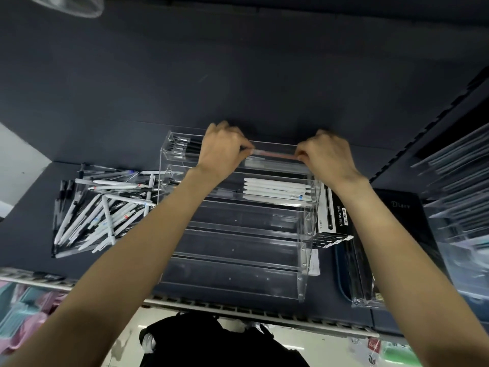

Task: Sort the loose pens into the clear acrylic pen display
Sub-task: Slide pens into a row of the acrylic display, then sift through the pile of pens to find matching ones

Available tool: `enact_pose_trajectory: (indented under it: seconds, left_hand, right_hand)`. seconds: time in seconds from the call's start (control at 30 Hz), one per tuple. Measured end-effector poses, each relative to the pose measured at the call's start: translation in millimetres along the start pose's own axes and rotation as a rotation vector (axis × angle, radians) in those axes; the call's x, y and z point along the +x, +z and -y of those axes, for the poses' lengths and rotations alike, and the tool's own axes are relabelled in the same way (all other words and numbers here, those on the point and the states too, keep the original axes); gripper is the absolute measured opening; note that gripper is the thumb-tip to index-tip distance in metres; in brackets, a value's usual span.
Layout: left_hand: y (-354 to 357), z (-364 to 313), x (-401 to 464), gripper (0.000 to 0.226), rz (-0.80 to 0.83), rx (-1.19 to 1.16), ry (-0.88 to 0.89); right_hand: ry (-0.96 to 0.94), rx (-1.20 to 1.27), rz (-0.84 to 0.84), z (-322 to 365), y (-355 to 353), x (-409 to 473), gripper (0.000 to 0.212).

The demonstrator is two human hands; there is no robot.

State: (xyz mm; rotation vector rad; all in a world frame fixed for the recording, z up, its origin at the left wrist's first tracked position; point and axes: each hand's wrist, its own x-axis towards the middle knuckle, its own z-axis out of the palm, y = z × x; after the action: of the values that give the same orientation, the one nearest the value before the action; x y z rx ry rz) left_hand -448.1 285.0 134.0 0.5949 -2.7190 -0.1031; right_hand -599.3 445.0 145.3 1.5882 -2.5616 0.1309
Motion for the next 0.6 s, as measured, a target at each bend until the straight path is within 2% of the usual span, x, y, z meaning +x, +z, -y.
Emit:
enact_pose_trajectory:
  seconds: [0.17,0.33,0.43,0.53,0.6]
  left_hand:
    - [-1.5,1.2,6.4,0.025,0.126,0.024,0.017]
    - [-3.1,6.7,1.3,0.031,0.131,-0.036,0.049]
    - [1.1,13.6,-13.2,0.031,0.03,-0.155,0.143]
    - [-1.3,19.4,-33.1,0.032,-0.112,-0.271,0.232]
    - [-7.3,23.0,-53.2,0.027,-0.231,-0.332,0.246]
  right_hand:
    - [-0.027,0.009,0.094,-6.0,-3.3,0.6,0.026]
    - [-0.046,-0.019,0.102,-3.7,-3.8,-9.9,0.034]
    - [-0.002,0.083,-0.06,5.4,-5.9,-24.5,0.027]
    - [0.001,0.266,-0.351,31.1,-8.8,-44.2,0.024]
    - [-0.013,0.356,-0.468,60.1,-8.9,-56.9,0.025]
